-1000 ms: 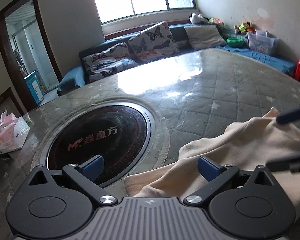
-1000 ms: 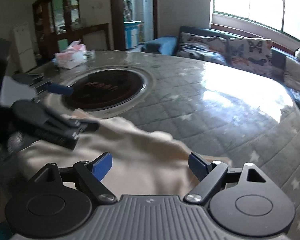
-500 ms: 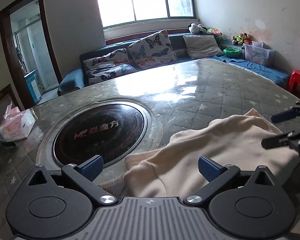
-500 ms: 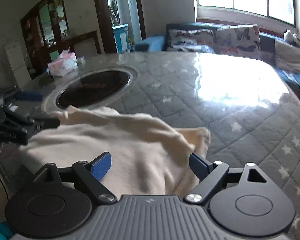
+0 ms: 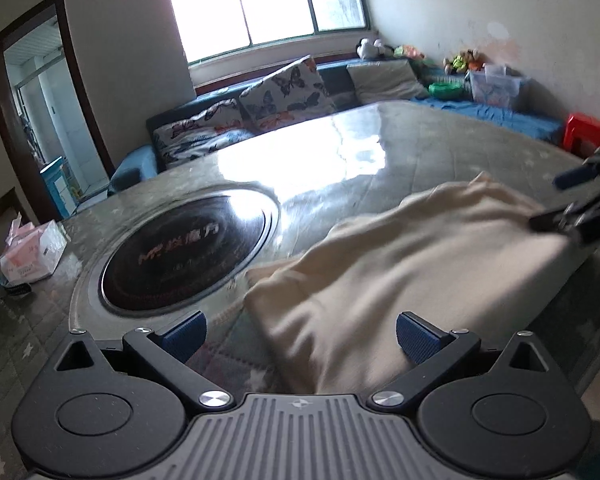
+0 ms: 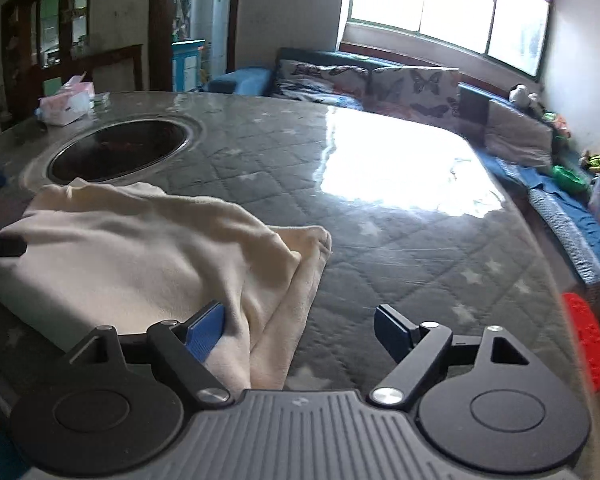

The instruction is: Fold clothes

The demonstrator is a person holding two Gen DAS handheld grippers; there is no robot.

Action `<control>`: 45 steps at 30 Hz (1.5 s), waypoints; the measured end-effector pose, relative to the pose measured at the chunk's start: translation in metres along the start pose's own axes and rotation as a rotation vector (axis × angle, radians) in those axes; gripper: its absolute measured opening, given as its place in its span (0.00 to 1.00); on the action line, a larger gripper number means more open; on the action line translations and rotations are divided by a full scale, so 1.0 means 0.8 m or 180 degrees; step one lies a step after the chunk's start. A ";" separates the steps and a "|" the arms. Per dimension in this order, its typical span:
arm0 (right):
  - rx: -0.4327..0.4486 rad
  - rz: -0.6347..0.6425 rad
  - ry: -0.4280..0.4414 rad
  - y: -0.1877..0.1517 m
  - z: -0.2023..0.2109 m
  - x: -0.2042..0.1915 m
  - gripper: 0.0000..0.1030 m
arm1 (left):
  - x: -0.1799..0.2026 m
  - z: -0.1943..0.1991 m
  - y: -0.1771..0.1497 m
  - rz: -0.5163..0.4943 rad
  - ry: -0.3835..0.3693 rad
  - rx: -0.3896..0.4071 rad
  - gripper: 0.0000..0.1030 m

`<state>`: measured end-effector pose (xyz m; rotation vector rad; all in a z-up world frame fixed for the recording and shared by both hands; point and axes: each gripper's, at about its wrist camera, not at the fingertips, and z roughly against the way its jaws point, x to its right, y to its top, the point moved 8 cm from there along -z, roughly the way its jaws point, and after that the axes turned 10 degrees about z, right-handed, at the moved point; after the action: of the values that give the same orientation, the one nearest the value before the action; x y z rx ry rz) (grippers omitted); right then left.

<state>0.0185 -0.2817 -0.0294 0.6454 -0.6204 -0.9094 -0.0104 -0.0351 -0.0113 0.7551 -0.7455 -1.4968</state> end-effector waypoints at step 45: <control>0.0466 0.1075 0.0163 0.026 0.010 -0.111 0.85 | -0.064 -0.029 -0.016 0.0250 0.0521 -0.0103 1.00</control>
<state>-0.0190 -0.1983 -0.0275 0.6680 -0.7290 -0.5347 0.0035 0.0159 -0.0337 0.8046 -0.6192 -1.3557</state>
